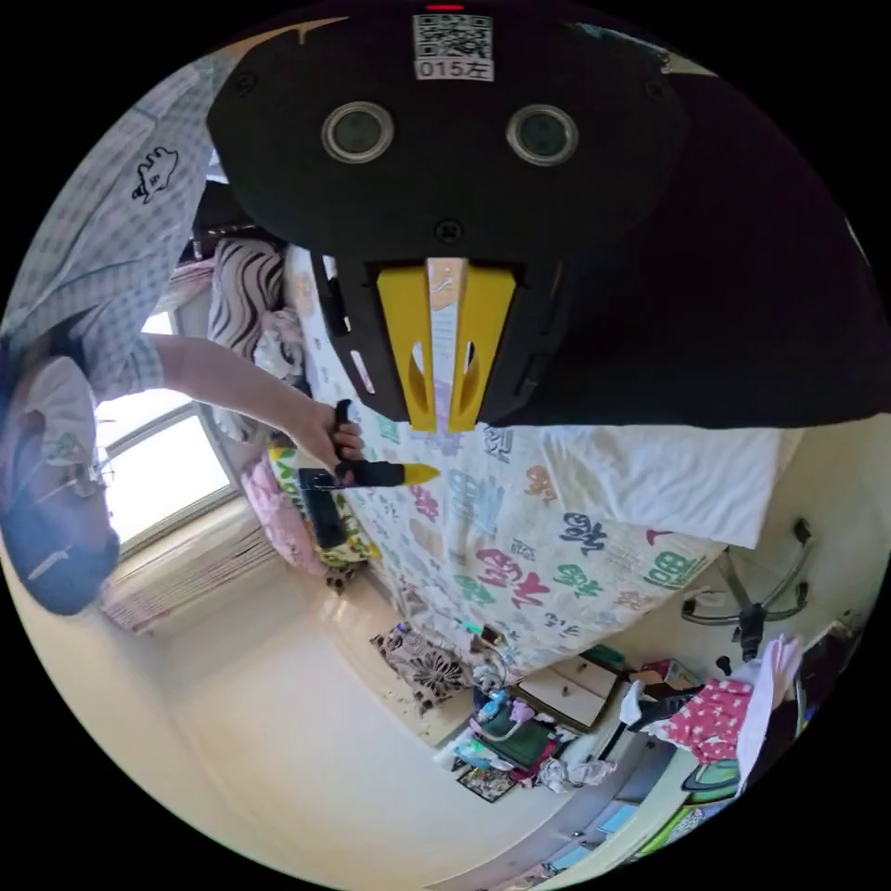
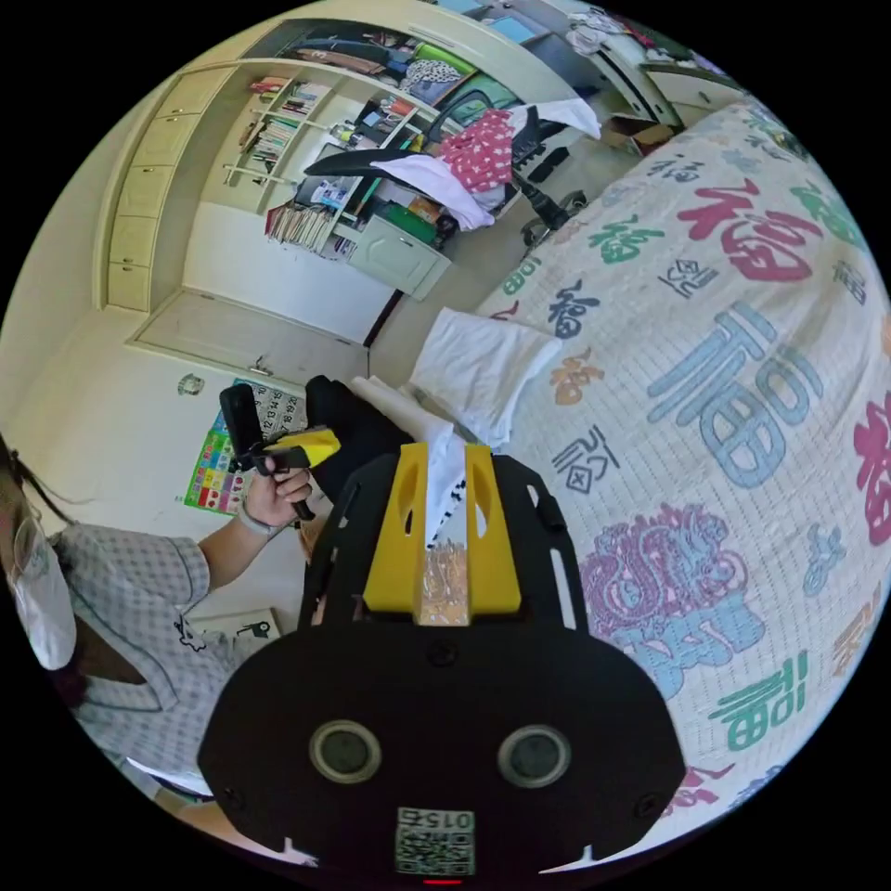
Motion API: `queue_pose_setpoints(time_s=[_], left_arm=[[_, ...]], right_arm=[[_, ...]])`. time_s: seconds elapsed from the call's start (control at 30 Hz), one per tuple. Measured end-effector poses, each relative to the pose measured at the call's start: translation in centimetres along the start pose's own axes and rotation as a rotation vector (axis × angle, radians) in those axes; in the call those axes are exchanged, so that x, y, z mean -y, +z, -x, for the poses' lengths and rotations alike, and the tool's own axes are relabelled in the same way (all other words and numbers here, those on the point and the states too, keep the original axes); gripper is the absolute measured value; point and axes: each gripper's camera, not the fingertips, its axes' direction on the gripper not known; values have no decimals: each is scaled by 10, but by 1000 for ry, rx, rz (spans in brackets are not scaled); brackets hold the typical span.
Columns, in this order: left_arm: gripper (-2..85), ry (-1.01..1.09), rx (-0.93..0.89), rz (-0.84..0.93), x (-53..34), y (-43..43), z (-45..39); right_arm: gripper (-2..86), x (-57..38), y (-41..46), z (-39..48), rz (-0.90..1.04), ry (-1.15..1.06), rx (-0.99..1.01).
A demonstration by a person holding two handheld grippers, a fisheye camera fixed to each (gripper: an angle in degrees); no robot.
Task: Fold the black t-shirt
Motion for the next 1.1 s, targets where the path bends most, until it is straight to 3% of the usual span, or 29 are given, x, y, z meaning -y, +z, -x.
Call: queue_pose_setpoints(time_s=[0.13, 0.37, 0.5, 0.6, 0.73, 0.87, 1.1], left_arm=[[69, -10, 128, -104, -18, -38, -9], [80, -170, 501, -103, -83, -128, 19], [102, -240, 581, -106, -103, -154, 48], [109, -228, 586, -181, -118, -169, 54], [67, -238, 390, 69, -130, -112, 98], [13, -165, 264, -21, -141, -98, 87], [-3, 64, 63, 34, -140, -11, -11]], right_arm=[[69, -43, -1, -2, -19, 16, 56], [110, -57, 60, 51, 9, -34, 198], [108, -45, 99, 66, 43, 12, 216], [60, -46, 101, 73, 45, 43, 213], [23, -58, 79, 94, 16, -6, 237], [7, -85, 24, 134, -60, -88, 256], [4, -179, -128, 188, -228, -137, 238]])
